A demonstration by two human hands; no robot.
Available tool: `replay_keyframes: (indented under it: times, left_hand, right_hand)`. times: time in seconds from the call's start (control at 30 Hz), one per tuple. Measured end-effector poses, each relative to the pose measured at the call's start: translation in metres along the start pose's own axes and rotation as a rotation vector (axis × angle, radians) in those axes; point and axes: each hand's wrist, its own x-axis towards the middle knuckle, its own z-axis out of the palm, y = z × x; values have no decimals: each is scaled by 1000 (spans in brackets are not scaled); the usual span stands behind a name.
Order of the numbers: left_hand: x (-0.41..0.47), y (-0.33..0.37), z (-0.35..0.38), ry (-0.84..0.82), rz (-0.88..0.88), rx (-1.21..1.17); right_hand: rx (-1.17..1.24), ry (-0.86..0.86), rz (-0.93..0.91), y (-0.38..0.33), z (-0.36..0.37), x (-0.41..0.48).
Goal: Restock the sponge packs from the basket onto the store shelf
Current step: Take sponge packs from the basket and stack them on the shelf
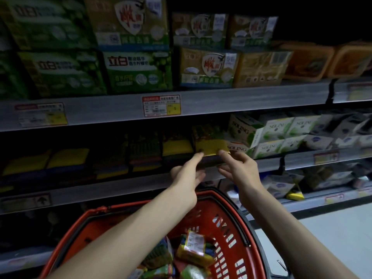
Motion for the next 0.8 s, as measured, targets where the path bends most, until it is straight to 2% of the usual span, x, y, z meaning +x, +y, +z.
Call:
replay_keyframes:
  times: [0.2,0.3,0.47,0.63,0.8]
  left_hand:
    - [4,1,-4,-15,4,49]
    - [8,1,-14,38,-18,80]
    - [14,8,-28,148,-33,43]
    - [14,13,-29,192,-7,24]
    - [16,19,-27,237,14,14]
  right_hand:
    - [0,17,13,-1,6,2]
    - [-85,85,45,5,6,3]
    - [-78,184,199,10,9,2]
    - [125,105,386,11,19,-1]
    - [131,116,399,14,28,0]
